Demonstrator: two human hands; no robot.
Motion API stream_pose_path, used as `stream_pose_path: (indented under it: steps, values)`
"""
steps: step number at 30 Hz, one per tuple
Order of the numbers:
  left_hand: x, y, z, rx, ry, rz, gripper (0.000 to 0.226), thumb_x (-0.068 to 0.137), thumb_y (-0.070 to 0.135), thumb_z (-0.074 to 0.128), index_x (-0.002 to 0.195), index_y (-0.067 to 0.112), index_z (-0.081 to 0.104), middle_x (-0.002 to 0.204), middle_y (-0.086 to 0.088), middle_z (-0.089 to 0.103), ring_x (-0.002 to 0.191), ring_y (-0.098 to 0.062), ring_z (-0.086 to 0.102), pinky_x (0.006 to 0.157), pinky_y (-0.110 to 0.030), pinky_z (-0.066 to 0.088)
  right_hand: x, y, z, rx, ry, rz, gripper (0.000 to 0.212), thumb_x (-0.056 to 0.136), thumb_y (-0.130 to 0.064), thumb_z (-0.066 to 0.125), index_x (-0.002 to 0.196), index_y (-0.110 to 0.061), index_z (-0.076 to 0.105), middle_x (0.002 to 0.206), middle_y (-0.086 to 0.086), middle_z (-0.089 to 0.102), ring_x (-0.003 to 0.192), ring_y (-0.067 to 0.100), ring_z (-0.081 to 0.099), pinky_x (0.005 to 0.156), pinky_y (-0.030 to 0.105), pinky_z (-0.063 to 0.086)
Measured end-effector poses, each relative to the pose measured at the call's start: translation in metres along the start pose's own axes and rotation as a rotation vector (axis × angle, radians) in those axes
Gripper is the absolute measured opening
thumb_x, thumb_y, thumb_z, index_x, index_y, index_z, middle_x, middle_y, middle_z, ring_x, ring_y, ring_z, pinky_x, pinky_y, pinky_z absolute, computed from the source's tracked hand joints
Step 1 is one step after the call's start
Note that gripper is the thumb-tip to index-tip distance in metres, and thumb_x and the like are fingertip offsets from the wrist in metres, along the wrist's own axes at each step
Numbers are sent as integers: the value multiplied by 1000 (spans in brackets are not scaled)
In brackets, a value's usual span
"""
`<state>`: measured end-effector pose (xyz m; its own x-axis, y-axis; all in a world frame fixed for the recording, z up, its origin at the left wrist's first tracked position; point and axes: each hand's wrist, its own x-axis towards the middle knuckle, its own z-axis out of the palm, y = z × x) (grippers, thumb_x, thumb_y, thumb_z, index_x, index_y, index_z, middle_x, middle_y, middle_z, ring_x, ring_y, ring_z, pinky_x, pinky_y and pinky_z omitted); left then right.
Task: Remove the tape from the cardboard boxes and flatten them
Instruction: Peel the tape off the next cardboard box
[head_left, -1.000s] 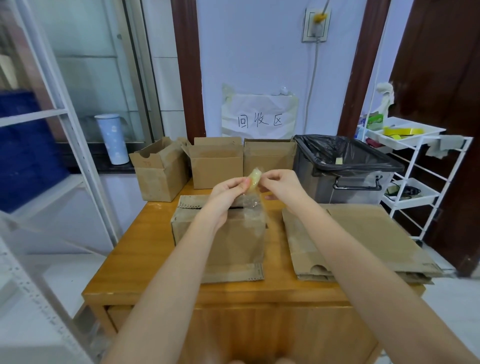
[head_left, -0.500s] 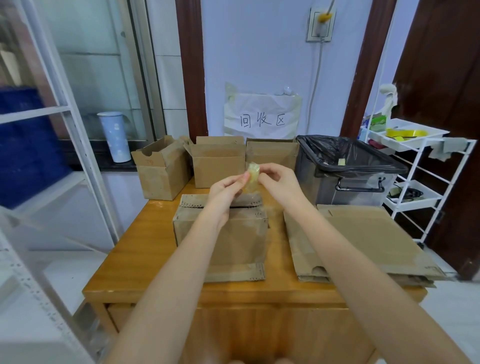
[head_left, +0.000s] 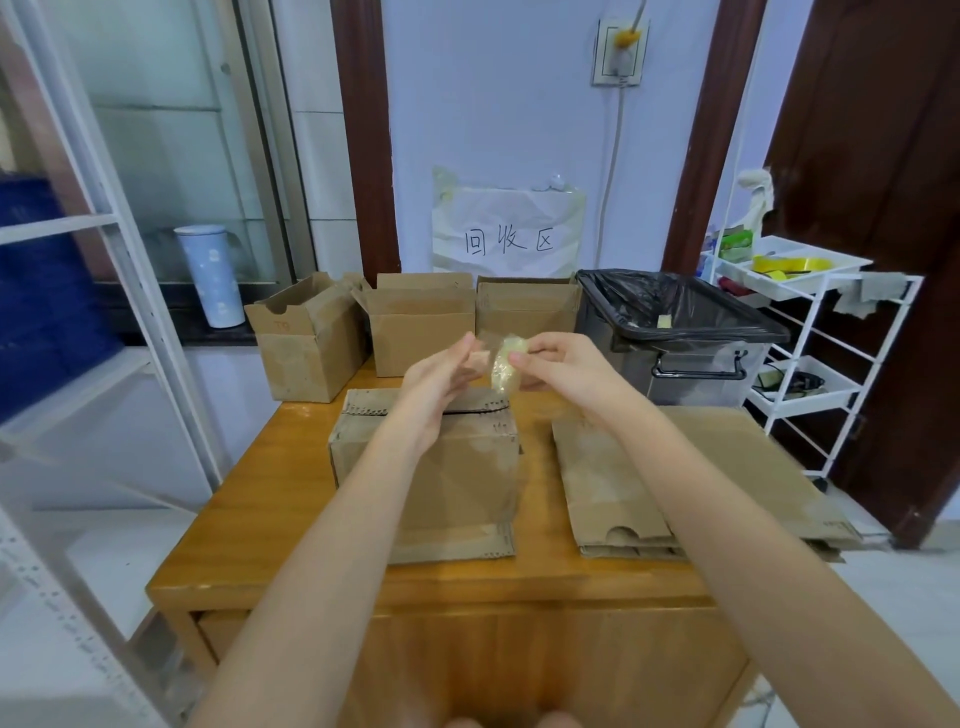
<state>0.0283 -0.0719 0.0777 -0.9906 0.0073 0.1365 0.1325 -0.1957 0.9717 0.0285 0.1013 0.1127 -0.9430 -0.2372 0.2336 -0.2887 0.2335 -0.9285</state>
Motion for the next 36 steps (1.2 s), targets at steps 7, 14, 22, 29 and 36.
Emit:
stream_pose_path:
  steps: [7,14,22,29,36]
  values:
    - [-4,-2,-1,-54,78,49,15,85,17,70,98,11,71,88,1,73,88,-12,67,95,-28,49,2,6,9,-19,13,-8,25,86,-21,71,102,-1,67,91,13,73,77,18,69,73,23,58]
    - [-7,-1,1,46,22,76,37,69,35,77,99,14,74,103,-5,73,105,-22,65,103,-36,46,4,7,15,-69,106,-50,30,80,-27,77,92,-1,68,66,1,68,60,10,64,65,24,58]
    - [-6,3,4,99,-17,-6,34,98,40,46,97,22,75,94,4,74,93,-15,61,99,-30,41,6,12,16,-78,121,-73,27,80,-30,77,78,-4,68,69,3,67,63,7,61,60,13,51]
    - [-5,-1,4,157,-13,72,21,85,38,67,83,18,66,80,5,70,80,-8,63,86,-23,44,5,11,16,-195,58,-152,22,76,-25,80,83,-10,66,82,-2,66,75,9,59,70,14,49]
    - [0,-3,6,101,62,23,14,91,25,64,87,12,63,81,0,71,76,-9,65,79,-21,46,1,10,9,-211,-60,-249,32,77,-9,78,105,-14,63,103,-1,64,98,14,62,88,24,53]
